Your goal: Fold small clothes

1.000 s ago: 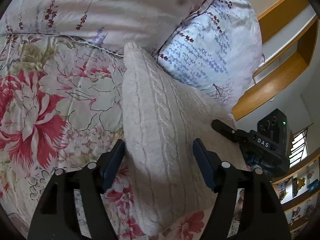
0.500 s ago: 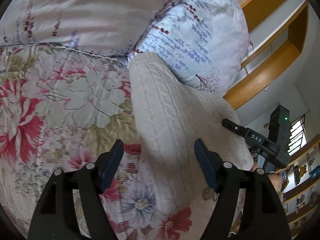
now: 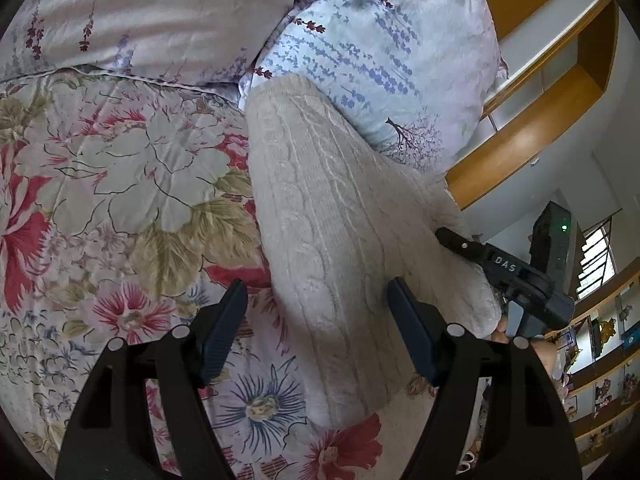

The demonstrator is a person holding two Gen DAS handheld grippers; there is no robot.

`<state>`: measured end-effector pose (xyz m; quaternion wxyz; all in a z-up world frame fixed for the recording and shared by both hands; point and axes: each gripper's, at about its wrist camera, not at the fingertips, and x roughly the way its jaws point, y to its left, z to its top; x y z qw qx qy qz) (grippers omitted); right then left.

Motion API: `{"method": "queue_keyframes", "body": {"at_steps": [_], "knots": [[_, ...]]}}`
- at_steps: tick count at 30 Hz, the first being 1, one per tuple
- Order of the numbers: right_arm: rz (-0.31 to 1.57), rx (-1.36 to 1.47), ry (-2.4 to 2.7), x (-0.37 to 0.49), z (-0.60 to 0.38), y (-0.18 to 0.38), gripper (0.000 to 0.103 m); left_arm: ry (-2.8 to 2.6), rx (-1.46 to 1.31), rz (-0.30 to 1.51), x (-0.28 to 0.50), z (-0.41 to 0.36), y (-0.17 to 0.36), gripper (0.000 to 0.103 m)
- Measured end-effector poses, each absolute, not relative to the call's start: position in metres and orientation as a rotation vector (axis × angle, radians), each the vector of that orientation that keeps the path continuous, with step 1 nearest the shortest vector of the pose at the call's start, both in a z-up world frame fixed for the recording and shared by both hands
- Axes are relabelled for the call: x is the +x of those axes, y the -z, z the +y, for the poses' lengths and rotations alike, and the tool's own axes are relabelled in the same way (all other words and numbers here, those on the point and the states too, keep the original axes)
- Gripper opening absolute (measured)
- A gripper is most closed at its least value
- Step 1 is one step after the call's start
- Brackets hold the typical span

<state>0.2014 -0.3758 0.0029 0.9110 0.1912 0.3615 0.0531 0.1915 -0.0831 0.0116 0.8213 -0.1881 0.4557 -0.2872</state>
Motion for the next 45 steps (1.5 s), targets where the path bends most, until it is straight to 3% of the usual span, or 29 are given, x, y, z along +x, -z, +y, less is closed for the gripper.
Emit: {"method": "queue_keyframes", "body": {"at_steps": [6,9,11,16,18,19,22,28,34,36,38,40,43,45], "knots": [[0.699,0.378,-0.117,0.193,-0.374,-0.015,0.017,0.619,-0.399,0.973,0.191,-0.086,-0.01,0.072],[0.775,0.396,-0.116,0.199,-0.377,-0.004,0.024,0.629,-0.397,0.982,0.19,-0.088,-0.008,0.071],[0.759,0.442,-0.12,0.192,-0.383,-0.005,0.037,0.64,-0.412,0.985,0.19,-0.088,-0.008,0.07],[0.743,0.509,-0.183,0.161,-0.397,-0.007,0.037,0.669,-0.44,1.015,0.19,-0.088,-0.008,0.06],[0.752,0.511,-0.196,0.152,-0.398,-0.002,0.029,0.67,-0.443,1.021,0.19,-0.088,-0.007,0.054],[0.753,0.507,-0.201,0.149,-0.398,0.0,0.016,0.67,-0.448,1.026,0.189,-0.088,-0.006,0.047],[0.72,0.5,-0.204,0.141,-0.398,0.0,0.013,0.67,-0.453,1.028,0.186,-0.087,-0.003,0.026],[0.736,0.474,-0.18,0.143,-0.395,0.011,0.013,0.666,-0.448,1.018,0.179,-0.082,0.0,0.016],[0.757,0.486,-0.177,0.147,-0.397,0.02,0.014,0.645,-0.388,1.0,0.174,-0.088,0.004,0.017],[0.77,0.492,-0.182,0.148,-0.397,0.02,0.018,0.646,-0.402,1.011,0.176,-0.087,0.005,0.018],[0.784,0.508,-0.186,0.149,-0.4,0.021,0.031,0.652,-0.415,1.019,0.174,-0.084,0.003,0.023],[0.792,0.55,-0.193,0.149,-0.407,0.02,0.039,0.655,-0.431,1.022,0.172,-0.078,0.0,0.038],[0.768,0.638,-0.216,0.153,-0.419,0.015,0.041,0.638,-0.426,0.992,0.176,-0.071,-0.012,0.059],[0.755,0.678,-0.221,0.159,-0.424,0.01,0.041,0.615,-0.412,0.972,0.182,-0.071,-0.021,0.066]]}}
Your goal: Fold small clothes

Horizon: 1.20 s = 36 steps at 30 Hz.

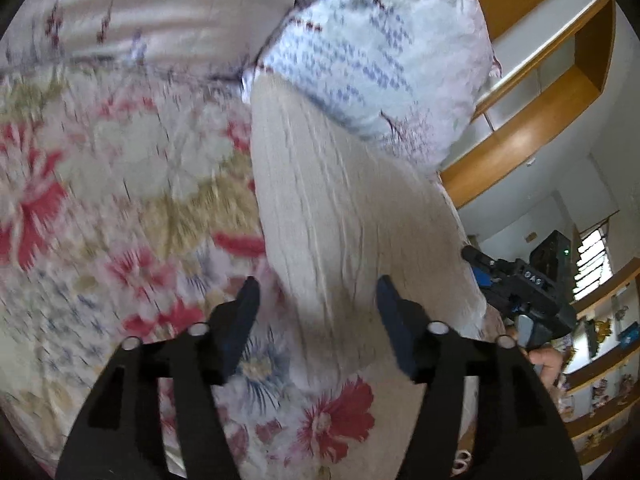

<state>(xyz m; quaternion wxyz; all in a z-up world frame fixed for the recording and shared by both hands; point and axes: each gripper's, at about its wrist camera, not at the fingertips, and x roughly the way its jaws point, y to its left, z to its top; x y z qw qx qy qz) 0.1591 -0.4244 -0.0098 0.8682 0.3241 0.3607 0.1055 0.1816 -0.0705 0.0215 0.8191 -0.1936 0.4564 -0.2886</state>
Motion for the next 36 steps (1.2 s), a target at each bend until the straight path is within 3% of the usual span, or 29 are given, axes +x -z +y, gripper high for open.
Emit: {"method": "queue_keyframes", "body": {"at_steps": [4,16,19,21,28,36], "knots": [[0.737,0.697,-0.207,0.181,-0.427,0.0,0.044,0.587,-0.387,0.962,0.203,-0.073,-0.036,0.076],[0.793,0.779,-0.217,0.231,-0.427,0.021,0.043,0.46,-0.212,0.962,0.242,-0.101,-0.034,0.076],[0.787,0.74,-0.229,0.233,-0.42,0.02,0.018,0.454,-0.187,0.952,0.241,-0.101,-0.035,0.076],[0.77,0.699,-0.215,0.232,-0.416,0.017,0.012,0.454,-0.184,0.951,0.242,-0.102,-0.035,0.076],[0.731,0.661,-0.176,0.235,-0.417,0.01,0.009,0.463,-0.193,0.96,0.246,-0.106,-0.034,0.076],[0.836,0.701,-0.118,0.253,-0.423,0.034,0.01,0.499,-0.273,0.997,0.253,-0.101,-0.025,0.077]]}}
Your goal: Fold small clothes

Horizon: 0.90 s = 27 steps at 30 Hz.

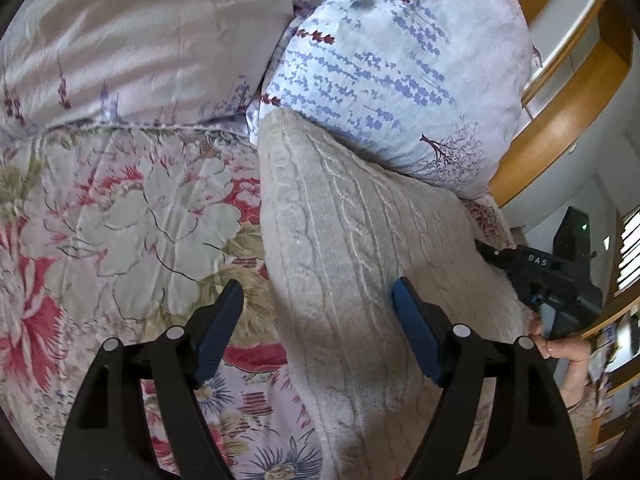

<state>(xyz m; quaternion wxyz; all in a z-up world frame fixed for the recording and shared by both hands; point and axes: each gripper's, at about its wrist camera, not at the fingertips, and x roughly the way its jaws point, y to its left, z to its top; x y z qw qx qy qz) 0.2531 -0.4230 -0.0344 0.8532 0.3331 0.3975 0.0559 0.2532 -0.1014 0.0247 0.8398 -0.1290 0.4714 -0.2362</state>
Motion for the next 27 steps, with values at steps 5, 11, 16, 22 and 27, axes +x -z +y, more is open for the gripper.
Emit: {"method": "queue_keyframes", "body": {"at_steps": [5,11,16,22,27], "knots": [[0.828,0.728,-0.16,0.243,-0.431,0.024,0.047,0.534,-0.349,1.021,0.255,-0.094,-0.022,0.077],[0.809,0.771,-0.242,0.218,-0.447,0.015,0.073,0.577,-0.465,1.073,0.26,-0.08,-0.012,0.077],[0.859,0.812,-0.291,0.215,-0.455,0.021,0.073,0.587,-0.499,1.09,0.262,-0.079,-0.007,0.077],[0.904,0.804,-0.345,0.219,-0.442,0.028,0.073,0.595,-0.491,1.093,0.265,-0.09,-0.005,0.077],[0.925,0.782,-0.424,0.225,-0.427,0.03,0.073,0.611,-0.476,1.081,0.267,-0.098,-0.004,0.077]]}}
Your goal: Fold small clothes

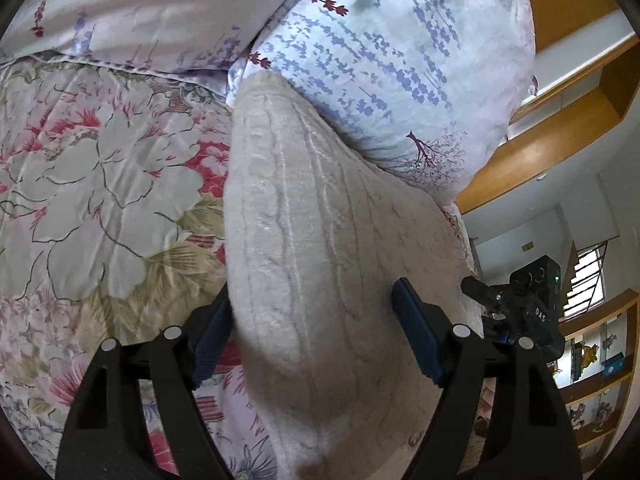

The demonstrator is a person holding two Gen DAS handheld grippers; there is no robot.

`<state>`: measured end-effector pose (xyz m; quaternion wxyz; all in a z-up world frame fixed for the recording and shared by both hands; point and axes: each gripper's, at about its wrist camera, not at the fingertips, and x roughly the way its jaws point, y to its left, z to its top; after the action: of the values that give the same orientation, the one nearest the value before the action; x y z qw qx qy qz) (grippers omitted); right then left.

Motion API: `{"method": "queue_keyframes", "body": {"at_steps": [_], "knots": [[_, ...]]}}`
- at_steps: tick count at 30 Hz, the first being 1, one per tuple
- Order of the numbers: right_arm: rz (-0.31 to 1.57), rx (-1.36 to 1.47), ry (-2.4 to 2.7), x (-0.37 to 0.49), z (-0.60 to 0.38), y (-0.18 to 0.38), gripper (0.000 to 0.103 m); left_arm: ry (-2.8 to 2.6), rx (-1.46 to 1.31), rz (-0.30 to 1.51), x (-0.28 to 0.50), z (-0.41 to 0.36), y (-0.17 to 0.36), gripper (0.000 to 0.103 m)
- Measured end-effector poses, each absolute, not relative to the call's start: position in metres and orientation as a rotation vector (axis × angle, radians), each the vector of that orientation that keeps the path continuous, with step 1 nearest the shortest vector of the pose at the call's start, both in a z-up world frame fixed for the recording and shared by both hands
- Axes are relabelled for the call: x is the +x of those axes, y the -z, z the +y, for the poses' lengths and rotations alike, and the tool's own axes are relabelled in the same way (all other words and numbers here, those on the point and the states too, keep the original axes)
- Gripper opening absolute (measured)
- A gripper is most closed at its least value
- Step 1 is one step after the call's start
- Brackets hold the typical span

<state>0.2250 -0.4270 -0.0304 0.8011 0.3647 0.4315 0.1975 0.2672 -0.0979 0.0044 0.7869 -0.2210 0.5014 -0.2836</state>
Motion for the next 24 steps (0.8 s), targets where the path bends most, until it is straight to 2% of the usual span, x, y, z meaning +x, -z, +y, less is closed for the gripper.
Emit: {"method": "queue_keyframes", "body": {"at_steps": [3,6,8,11,13,15,24], "knots": [[0.929,0.769,-0.474,0.226,-0.418,0.031,0.07,0.618,-0.488,1.076,0.269,-0.098,-0.003,0.074],[0.933,0.754,-0.485,0.225,-0.413,0.031,0.061,0.629,-0.51,1.076,0.27,-0.092,0.0,0.065],[0.945,0.78,-0.495,0.226,-0.413,0.035,0.044,0.632,-0.54,1.074,0.271,-0.088,0.002,0.06],[0.923,0.83,-0.506,0.223,-0.415,0.038,0.036,0.644,-0.578,1.054,0.27,-0.08,0.002,0.045],[0.902,0.818,-0.488,0.219,-0.412,0.033,0.034,0.654,-0.59,1.041,0.268,-0.078,0.0,0.038],[0.87,0.787,-0.478,0.213,-0.408,0.022,0.032,0.667,-0.597,1.032,0.266,-0.072,-0.005,0.036],[0.806,0.631,-0.561,0.201,-0.325,-0.013,0.029,0.637,-0.587,0.962,0.235,0.01,-0.034,0.035]]}}
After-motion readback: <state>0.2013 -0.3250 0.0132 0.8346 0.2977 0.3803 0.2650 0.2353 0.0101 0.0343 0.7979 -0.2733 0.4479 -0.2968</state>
